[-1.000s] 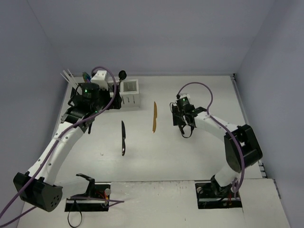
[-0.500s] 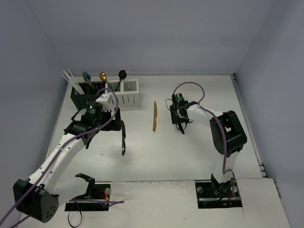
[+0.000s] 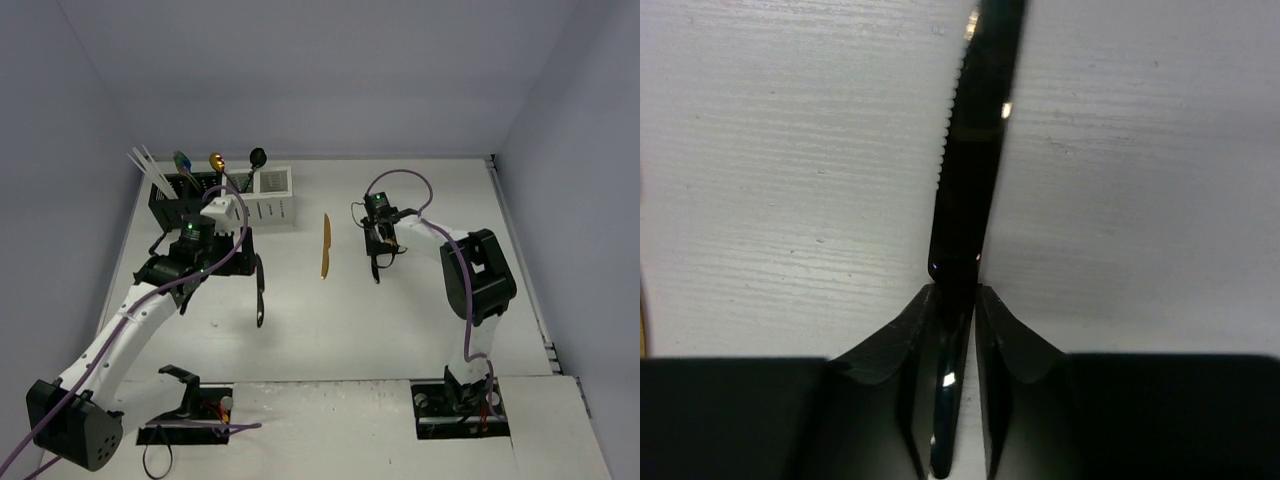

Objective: Sort the eating utensils into containers

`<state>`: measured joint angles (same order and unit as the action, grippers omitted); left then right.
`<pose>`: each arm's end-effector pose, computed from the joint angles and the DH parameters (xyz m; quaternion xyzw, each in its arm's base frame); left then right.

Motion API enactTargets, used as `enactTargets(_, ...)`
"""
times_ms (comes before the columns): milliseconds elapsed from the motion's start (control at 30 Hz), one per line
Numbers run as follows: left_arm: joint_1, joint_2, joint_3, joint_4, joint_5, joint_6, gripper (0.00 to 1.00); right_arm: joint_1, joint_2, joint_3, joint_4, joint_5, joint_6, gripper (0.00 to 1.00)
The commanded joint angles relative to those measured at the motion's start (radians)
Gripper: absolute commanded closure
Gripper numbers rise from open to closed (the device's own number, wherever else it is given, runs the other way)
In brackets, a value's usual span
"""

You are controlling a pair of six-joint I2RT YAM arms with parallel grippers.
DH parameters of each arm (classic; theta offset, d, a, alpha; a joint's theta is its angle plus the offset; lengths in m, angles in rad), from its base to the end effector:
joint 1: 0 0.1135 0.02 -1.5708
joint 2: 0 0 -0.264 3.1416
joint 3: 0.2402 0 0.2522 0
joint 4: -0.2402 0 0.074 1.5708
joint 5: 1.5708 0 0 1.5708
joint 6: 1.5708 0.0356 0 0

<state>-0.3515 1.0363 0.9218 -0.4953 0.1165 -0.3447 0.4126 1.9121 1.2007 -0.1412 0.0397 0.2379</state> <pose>0.2102 -0.0815 0.3097 0.0299 0.8852 -0.2059 0.4162 0.3717 0.1612 0.1653 -0.0747 0.9331 0.0947 0.3389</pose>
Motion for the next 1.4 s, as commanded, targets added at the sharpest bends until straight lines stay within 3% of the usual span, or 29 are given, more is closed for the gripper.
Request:
enactTargets(0,0.003,-0.019,0.028,0.047,0.023,0.0,0.18,-0.007,0.03,-0.003,-0.099,-0.005,0.012,0.91)
enactTargets(133,0.003,-0.019,0.03,0.061,0.052,-0.014,0.18,-0.006,0.017,0.002,-0.119,0.008,0.007,1.0)
enactTargets(333,0.001,-0.001,0.059,0.109,0.175,-0.103,0.18,0.03,-0.067,0.007,-0.12,-0.009,-0.031,1.0)
enactTargets(567,-0.024,0.047,0.082,0.294,0.297,-0.305,0.18,0.178,-0.267,0.008,-0.097,0.014,-0.068,1.0)
enactTargets(867,-0.14,0.136,0.127,0.472,0.243,-0.442,0.18,0.339,-0.475,-0.017,-0.003,-0.054,-0.103,1.0)
enactTargets(1167,-0.19,0.19,0.189,0.529,0.189,-0.441,0.19,0.404,-0.594,-0.062,0.092,-0.15,-0.115,1.0)
enactTargets(1367,-0.221,0.231,0.221,0.497,0.155,-0.425,0.34,0.41,-0.624,-0.076,0.124,-0.18,-0.114,1.0)
